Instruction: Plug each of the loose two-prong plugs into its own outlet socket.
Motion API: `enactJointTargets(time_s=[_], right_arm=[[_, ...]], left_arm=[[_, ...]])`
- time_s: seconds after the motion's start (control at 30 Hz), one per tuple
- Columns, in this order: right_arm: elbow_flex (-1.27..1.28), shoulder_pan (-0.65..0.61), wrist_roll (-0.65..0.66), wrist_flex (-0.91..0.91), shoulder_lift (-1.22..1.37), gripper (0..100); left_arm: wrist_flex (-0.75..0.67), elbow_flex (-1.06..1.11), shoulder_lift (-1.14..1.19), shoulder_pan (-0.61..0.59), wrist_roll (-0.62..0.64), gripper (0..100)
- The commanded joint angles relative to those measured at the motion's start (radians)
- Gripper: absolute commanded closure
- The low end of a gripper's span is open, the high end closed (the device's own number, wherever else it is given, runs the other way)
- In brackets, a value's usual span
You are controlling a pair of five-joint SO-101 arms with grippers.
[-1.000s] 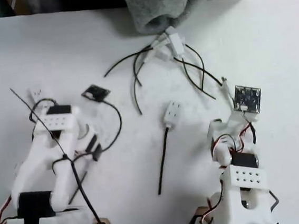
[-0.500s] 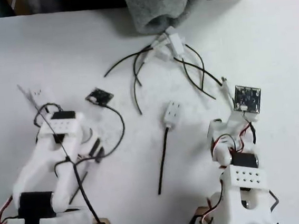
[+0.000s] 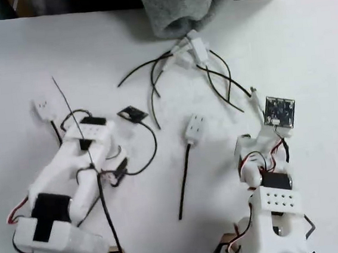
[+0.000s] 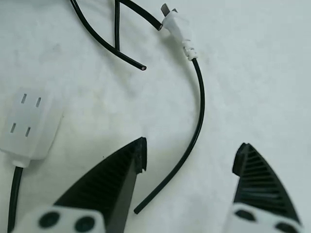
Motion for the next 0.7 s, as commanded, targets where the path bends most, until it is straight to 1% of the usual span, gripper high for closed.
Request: enactJointTargets(time_s=[0.0,0.1,0.2,0.3,0.37,0.47,0.67], right_arm=[[-0.005,-0.008,0.009,-0.013,-0.013,71.5],[-0.005,-0.008,0.009,-0.013,-0.013,71.5],[-0.005,-0.008,0.011,-0.013,-0.013,71.5],[-0.005,-0.007,0.011,-0.013,-0.013,71.5],[-0.005,-0.007,0.011,-0.013,-0.013,71.5],[-0.005,-0.008,0.011,-0.013,-0.013,71.5],[-0.003,-0.007,0.012,-0.012,-0.013,71.5]], left_arm=[[0.034,-0.021,0.024,0.007,0.011,98],[0.032,-0.02,-0.071,0.008,0.02,98],[0.032,0.005,-0.239,0.008,0.068,98],[0.028,0.08,-0.378,0.016,0.069,97],[0.026,0.138,-0.441,0.007,0.068,94],[0.011,0.219,-0.496,0.007,0.066,87],[-0.121,0.321,-0.521,0.007,0.068,87]])
